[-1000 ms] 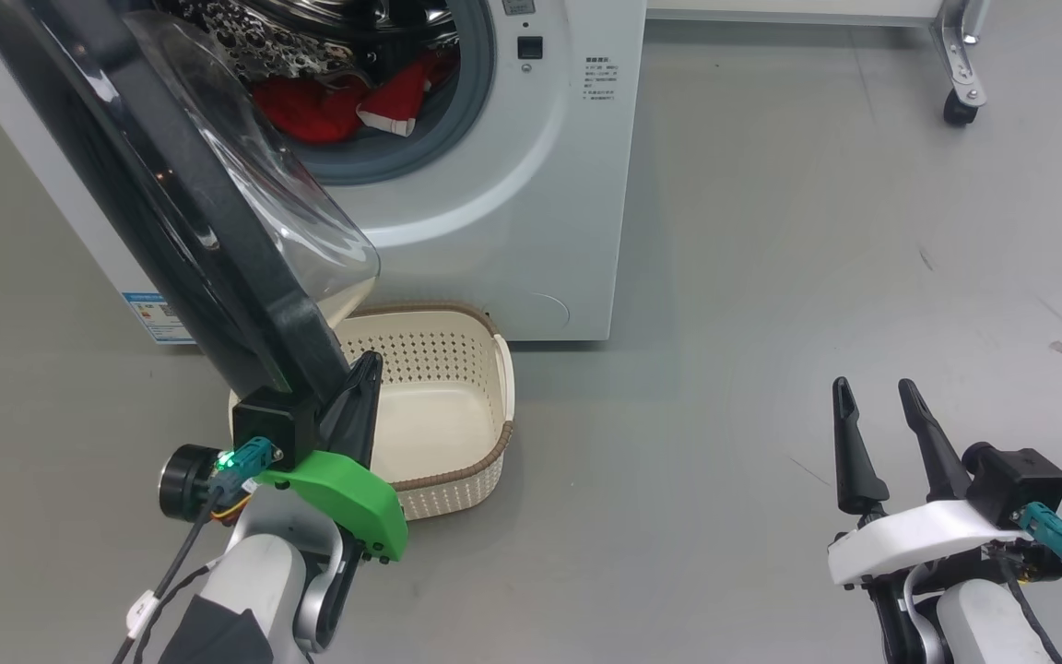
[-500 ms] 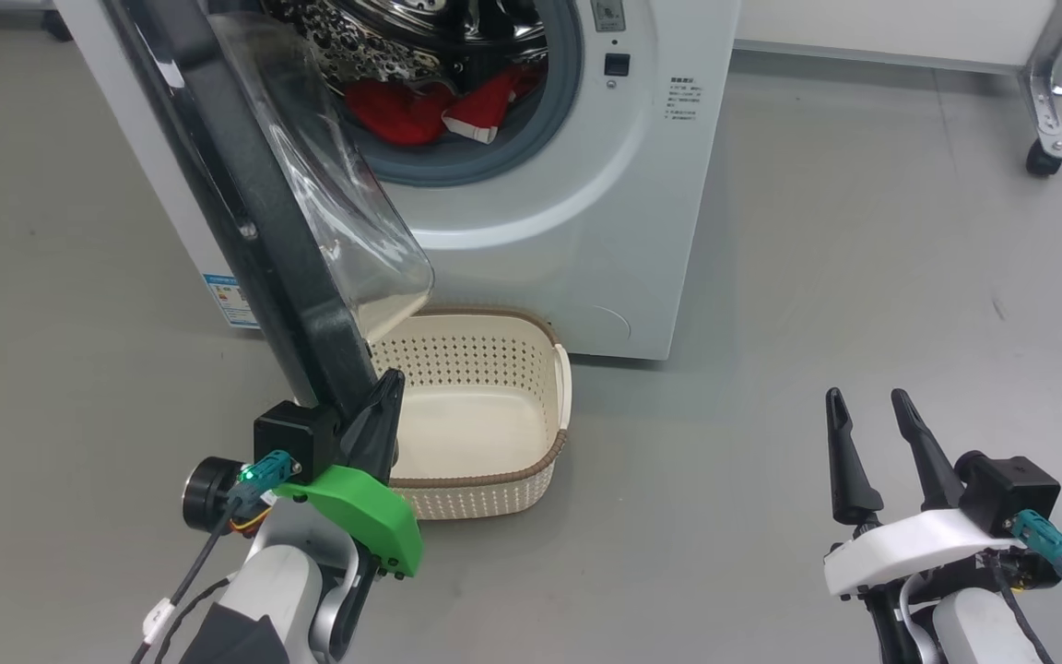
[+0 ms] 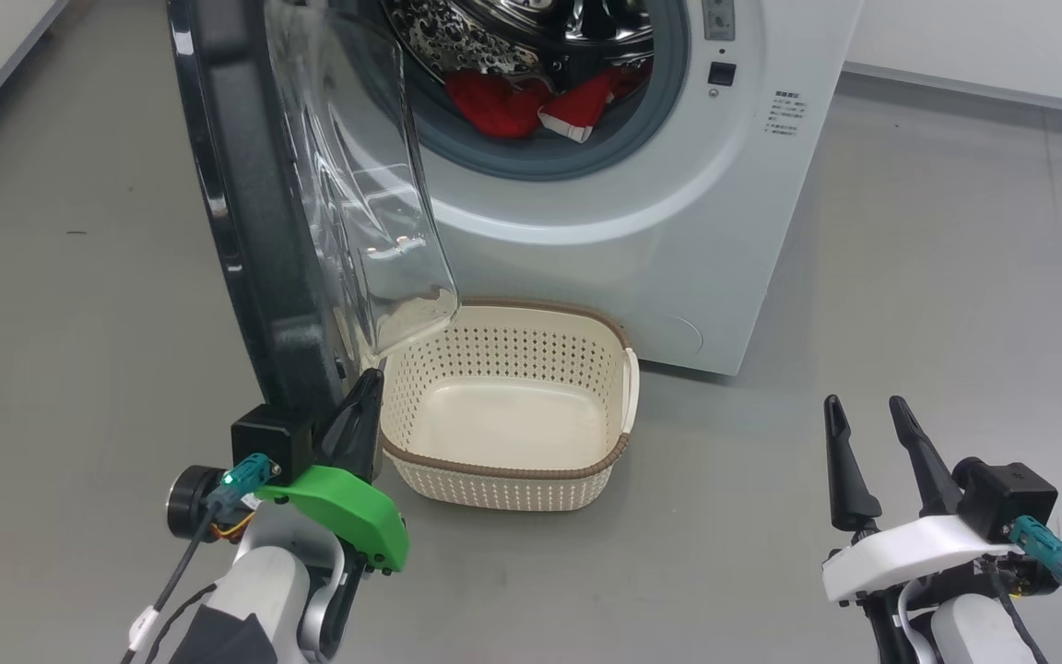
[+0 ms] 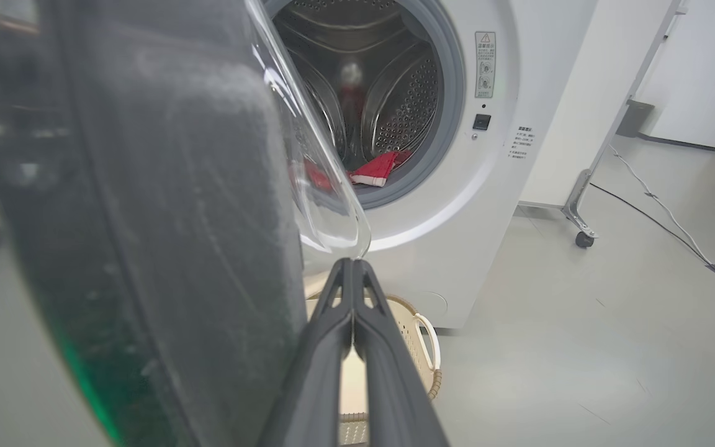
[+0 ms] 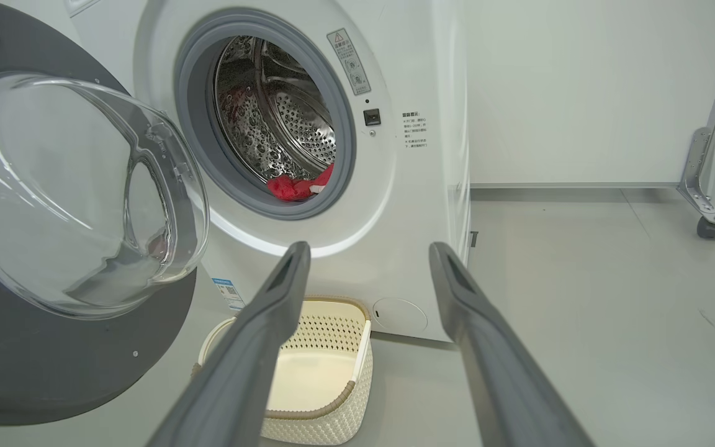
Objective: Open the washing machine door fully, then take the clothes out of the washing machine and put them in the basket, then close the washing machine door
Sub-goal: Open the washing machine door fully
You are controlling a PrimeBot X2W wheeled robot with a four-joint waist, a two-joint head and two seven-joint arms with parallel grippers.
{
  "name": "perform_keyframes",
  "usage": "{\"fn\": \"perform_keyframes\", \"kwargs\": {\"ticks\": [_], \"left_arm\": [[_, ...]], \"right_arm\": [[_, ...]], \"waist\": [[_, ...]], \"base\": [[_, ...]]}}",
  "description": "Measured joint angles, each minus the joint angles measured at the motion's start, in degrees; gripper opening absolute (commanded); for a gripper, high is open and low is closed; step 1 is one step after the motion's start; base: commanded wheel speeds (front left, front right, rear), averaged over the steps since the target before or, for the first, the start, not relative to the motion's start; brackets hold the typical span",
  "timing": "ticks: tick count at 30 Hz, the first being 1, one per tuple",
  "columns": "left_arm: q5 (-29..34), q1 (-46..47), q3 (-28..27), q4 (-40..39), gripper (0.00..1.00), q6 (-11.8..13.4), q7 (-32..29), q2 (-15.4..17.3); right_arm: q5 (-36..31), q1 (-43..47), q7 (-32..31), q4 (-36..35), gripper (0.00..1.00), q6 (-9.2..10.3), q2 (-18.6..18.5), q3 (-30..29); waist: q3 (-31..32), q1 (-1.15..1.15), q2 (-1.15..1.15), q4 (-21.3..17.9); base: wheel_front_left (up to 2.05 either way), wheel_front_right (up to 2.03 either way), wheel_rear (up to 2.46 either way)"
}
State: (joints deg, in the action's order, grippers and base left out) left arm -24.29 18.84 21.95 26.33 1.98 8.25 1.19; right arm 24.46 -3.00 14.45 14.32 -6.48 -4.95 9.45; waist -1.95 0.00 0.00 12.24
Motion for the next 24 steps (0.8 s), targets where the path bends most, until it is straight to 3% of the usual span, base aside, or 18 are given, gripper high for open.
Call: {"fn": "perform_keyframes", "kwargs": {"ticks": [10,24], "left_arm": [[-1.4,0.0,-3.4,0.5,0.00,1.3,1.5,0.8],[-3.2,0.0,-9.0,-0.1,0.00,2.4,3.2,2.6]], "right_arm": [[-0.4,0.0,0.0,0.0,1.00,-0.02,0.1,0.4],[-1.0,-0.4,0.0,-0.1,1.00,-0.04,-0.6,1.0]], "waist": [[-1.5,0.00,0.00,3.3],[-5.1,0.00,0.00,4.5]], "base": [[0.00,0.00,0.00],[0.00,0.00,0.00]]}}
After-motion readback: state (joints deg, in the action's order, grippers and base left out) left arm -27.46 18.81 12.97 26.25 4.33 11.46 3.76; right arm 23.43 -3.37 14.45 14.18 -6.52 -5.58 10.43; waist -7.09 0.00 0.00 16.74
